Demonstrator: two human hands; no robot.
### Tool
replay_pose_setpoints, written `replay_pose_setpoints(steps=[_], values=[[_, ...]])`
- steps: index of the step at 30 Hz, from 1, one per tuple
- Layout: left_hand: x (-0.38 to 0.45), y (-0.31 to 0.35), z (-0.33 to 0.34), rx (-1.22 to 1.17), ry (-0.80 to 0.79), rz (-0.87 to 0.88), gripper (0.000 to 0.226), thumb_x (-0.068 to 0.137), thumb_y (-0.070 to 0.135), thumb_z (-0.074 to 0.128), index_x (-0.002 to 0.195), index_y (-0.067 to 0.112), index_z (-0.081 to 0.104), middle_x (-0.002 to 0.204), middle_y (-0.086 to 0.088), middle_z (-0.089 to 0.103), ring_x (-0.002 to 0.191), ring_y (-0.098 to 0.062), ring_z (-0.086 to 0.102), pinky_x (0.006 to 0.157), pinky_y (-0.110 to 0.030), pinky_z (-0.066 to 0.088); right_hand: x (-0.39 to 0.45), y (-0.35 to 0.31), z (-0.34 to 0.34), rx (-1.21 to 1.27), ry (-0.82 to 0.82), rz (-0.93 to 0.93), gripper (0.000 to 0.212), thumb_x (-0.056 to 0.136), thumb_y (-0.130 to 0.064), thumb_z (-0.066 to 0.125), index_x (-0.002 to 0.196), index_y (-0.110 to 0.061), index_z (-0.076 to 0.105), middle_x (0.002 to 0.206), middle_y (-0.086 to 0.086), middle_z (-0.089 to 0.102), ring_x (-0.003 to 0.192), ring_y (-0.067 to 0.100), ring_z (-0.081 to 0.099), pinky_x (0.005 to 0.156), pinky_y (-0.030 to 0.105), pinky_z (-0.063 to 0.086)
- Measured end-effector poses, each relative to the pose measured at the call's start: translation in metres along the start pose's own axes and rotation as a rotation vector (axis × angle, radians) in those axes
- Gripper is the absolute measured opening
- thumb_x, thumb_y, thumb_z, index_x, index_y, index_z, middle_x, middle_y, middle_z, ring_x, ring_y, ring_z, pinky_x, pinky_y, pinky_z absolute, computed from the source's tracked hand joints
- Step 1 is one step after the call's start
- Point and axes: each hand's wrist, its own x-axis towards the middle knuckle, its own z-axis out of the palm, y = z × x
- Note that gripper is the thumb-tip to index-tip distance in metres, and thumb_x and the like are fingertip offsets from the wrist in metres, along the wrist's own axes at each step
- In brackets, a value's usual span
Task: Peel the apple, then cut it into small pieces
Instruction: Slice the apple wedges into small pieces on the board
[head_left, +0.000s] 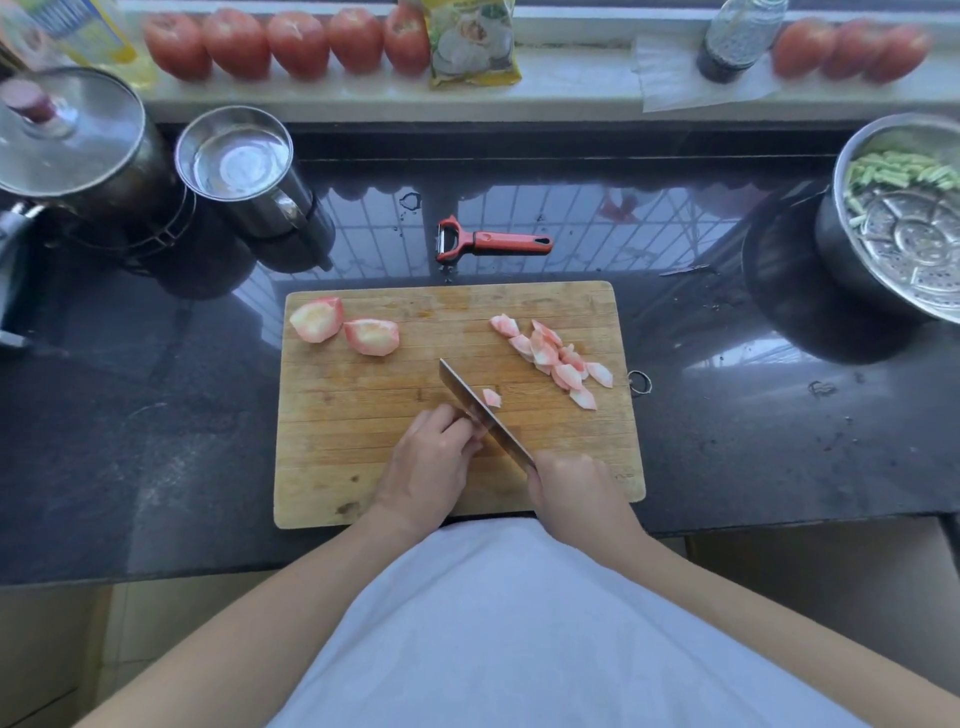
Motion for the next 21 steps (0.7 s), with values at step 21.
replay_pose_setpoints(steps=[21], values=[[0.000,0.000,-0.001,-0.016,-0.009,-0.028,0.021,0.095,0.013,0.071,0.116,0.015,0.074,0.095,0.001,0.065,0.087,-0.026,0.060,0.071,-0.045,0.055,-0.027,0.009,-0.013,0.086,-0.034,0.018,0.023,0.103,-0.025,0.044,0.081,-0.021,0.045,0.084,0.009,0.068,0.078,0.032,0.064,0.065,0.040,0.049]])
